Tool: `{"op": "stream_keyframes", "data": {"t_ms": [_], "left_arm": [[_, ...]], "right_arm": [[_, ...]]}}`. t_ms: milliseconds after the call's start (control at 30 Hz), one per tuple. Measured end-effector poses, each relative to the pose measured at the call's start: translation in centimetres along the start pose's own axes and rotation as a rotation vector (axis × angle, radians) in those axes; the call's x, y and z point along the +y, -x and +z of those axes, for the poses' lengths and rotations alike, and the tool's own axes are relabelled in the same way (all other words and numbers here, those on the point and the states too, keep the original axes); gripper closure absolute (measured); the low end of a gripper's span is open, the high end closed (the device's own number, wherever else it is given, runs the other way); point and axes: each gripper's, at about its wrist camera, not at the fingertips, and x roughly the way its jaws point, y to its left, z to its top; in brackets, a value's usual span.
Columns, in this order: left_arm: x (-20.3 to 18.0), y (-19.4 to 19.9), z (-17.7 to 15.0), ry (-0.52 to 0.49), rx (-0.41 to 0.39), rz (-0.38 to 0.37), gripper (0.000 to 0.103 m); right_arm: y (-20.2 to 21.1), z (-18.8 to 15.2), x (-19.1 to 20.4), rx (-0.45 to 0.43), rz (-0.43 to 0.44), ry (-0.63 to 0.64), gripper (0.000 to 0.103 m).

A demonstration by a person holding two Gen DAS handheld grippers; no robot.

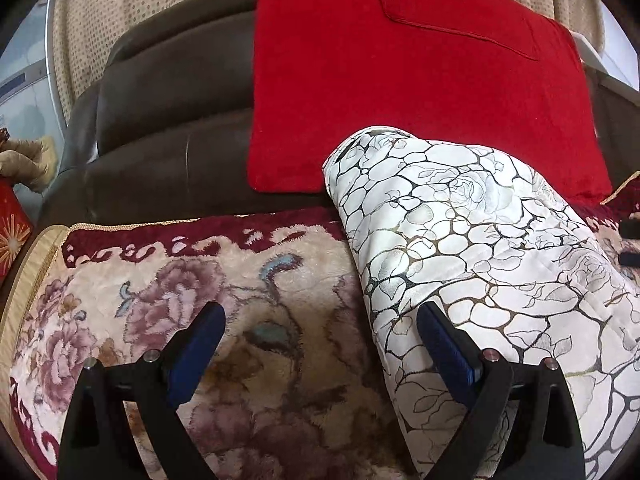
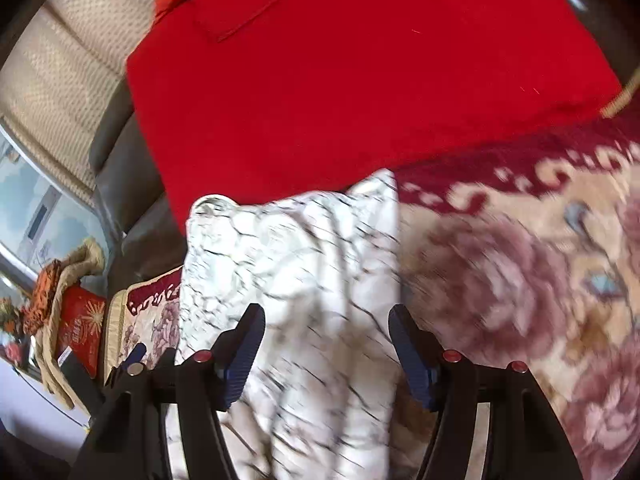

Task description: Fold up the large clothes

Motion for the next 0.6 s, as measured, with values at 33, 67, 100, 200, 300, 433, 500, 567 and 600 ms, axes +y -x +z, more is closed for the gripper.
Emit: {"op": "stream_keyframes", "data": {"t_ms": [33,67,100,200,300,433,500,567,600], "left_arm": [[0.1,-0.1,0.0,0.002,0.001,-0.002,0.007],[0.1,0.0,0.0,0.003,0.002,-0.004,0.007],[0.2,0.0,0.0,0.006,0.004,-0.006,0.007],[0.1,0.0,0.0,0.008,0.005,-0.011,0.007],[0.0,-0.1,0.1,0.0,0.003,-0.01,0.007],[-0.1,0.0,0.3,0.003,0.004,-0.014,0.007],[-0.1,0.0,0.3,0.004,0.002,-0.018,0.007],[-0.3,0.0,0.4,0.0,0.0,-0.017,0.007],[-0.3,0.0,0.4,-0.001,0.0,-0.018,0.007]], "right_arm": [[-0.1,-0.3,-0.8,0.01,0.012,-0.022,0.027],[-0.5,-0.6,-1.5,0.023,0.029,-0.049,0.027],[-0.9,-0.9,-2.2,0.037,0.058,-0.077,0.027],[-3.0,-1.7,-3.2,0.111,0.185,-0.133,0.027],[-3.9,-2.1,-2.4,0.134,0.236,-0.102,0.027],[-4.5,-2.9,-0.6,0.146,0.267,-0.05,0.025],[-4.3,-3.3,0.4,0.133,0.301,-0.026,0.022],[-5.0,-3.6,0.8,0.133,0.293,-0.007,0.022],[-5.6,-3.7,0.8,0.138,0.278,-0.004,0.022]]}}
